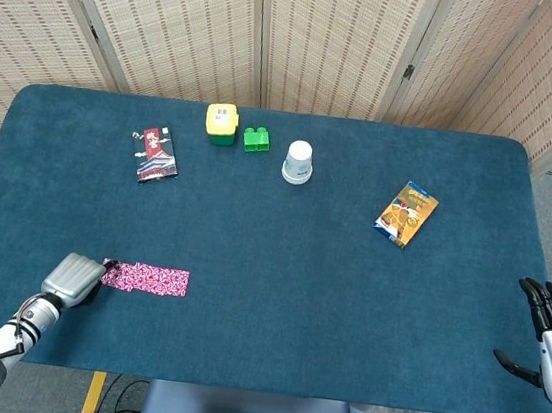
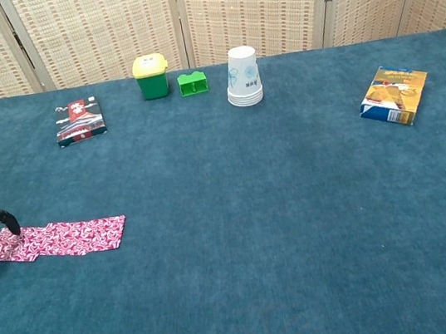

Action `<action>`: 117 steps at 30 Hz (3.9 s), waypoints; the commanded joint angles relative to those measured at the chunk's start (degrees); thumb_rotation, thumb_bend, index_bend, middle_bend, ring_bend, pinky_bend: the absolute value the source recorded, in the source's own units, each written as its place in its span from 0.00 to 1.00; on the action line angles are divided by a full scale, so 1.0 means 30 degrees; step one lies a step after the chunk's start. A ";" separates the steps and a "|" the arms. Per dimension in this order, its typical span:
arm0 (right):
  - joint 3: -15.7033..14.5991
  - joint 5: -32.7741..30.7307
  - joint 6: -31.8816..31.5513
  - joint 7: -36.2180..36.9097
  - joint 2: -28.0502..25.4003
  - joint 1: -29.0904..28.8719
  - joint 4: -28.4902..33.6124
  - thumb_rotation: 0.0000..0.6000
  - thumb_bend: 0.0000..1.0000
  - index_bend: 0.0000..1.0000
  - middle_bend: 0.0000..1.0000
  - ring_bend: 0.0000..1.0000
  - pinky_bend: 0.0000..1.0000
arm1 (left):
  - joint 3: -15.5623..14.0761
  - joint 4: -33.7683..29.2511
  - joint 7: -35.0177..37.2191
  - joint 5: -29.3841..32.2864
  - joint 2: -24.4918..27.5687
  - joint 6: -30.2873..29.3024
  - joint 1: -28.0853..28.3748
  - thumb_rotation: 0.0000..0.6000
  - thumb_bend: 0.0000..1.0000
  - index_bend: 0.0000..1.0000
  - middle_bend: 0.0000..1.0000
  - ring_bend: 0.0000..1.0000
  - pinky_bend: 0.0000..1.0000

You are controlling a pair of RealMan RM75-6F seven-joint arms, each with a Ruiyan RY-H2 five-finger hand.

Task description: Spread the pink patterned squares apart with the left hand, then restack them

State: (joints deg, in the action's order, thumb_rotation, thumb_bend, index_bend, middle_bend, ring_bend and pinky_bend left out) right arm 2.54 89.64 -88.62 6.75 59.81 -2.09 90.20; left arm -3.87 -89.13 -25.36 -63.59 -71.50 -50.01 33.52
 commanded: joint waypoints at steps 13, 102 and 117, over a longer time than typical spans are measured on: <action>0.0031 -0.0157 0.0209 0.0193 0.0040 -0.0046 -0.0228 1.00 0.09 0.00 0.12 0.00 0.06 | 0.0463 -0.0830 0.0277 -0.1398 -0.0751 -0.0099 0.0437 1.00 0.75 0.25 0.97 0.88 1.00; 0.0067 -0.0309 0.0220 0.0580 0.0128 0.0107 -0.0641 1.00 0.09 0.00 0.12 0.00 0.06 | -0.0565 -0.2126 -0.2491 0.1060 -0.0741 -0.0965 0.0592 1.00 0.75 0.30 0.97 0.89 1.00; 0.0101 -0.0321 0.0105 0.0689 0.0123 0.0158 -0.0714 1.00 0.09 0.00 0.12 0.00 0.06 | -0.0965 -0.4278 -0.3698 0.1644 0.0380 -0.1837 0.0342 1.00 0.75 0.30 0.97 0.89 1.00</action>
State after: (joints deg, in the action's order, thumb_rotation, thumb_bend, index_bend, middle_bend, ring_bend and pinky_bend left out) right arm 2.84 88.68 -88.30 8.82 60.18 -1.62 88.05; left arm -6.71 -101.61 -36.34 -58.57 -70.64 -55.18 34.65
